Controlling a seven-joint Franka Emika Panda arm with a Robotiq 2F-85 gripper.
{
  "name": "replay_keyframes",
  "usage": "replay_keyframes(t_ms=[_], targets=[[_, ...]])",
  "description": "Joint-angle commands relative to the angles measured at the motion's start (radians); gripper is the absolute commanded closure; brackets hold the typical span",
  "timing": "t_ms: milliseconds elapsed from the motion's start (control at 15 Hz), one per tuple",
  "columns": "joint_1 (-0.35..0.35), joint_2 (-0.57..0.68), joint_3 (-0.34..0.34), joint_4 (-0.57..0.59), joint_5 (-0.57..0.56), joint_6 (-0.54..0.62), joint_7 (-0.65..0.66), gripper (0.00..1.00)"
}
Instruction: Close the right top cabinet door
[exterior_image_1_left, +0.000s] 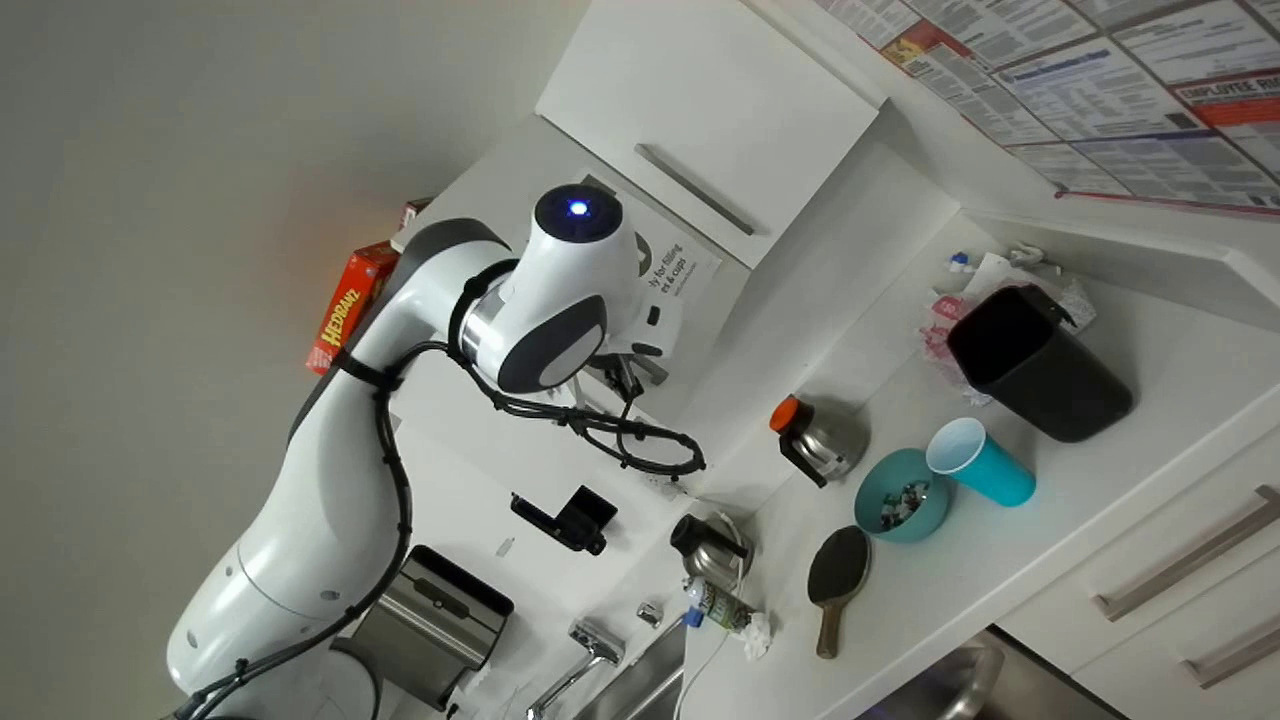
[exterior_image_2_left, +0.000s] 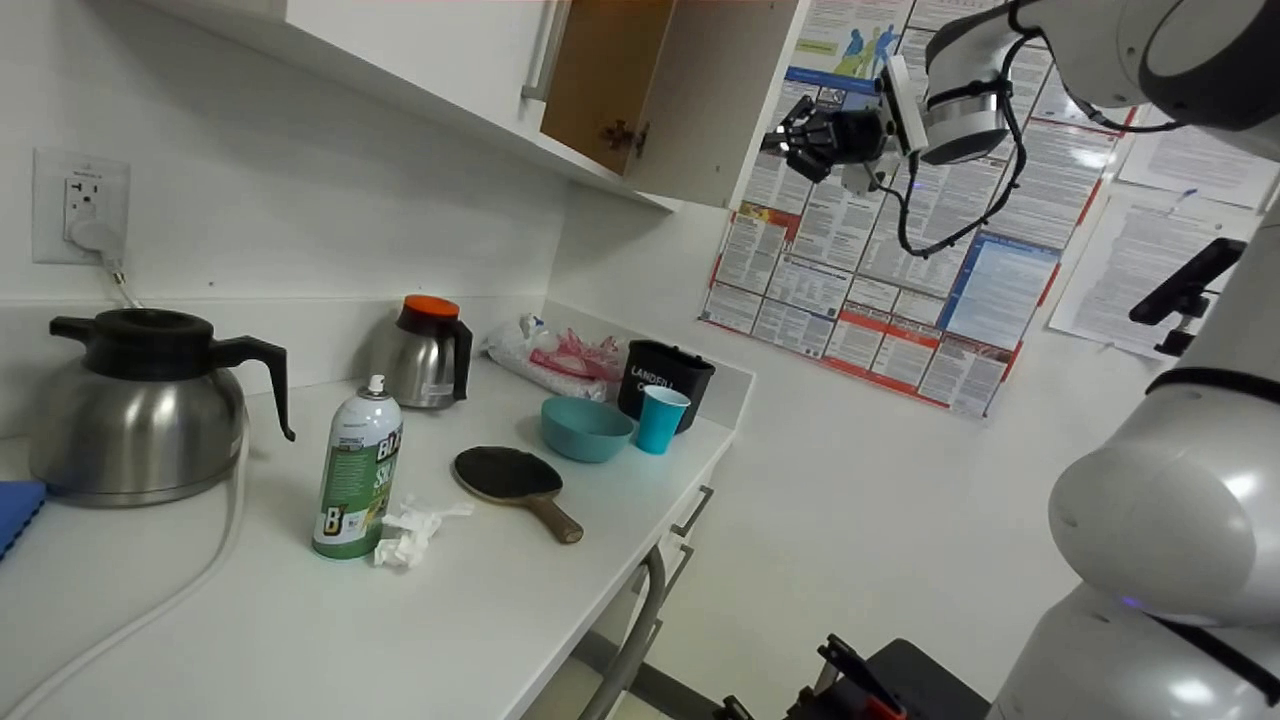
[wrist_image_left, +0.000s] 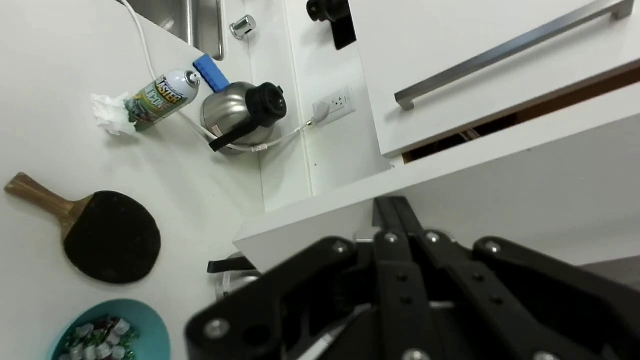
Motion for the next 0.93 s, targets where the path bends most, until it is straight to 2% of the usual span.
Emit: replay_keyframes(t_ms=[0, 333, 667, 867], targets=[[0.049, -0.052, 0.048, -0.059, 0.014, 0.073, -0.106, 1.0], [0.136, -0.09, 0.142, -0.137, 0.062, 0.324, -0.29, 1.0], [0.232, -0.105, 0.251, -0.2, 0.139, 0.727, -0.495, 1.0], [0.293, -0.088, 0.312, -0.217, 0.239, 0.991, -0.611, 1.0]])
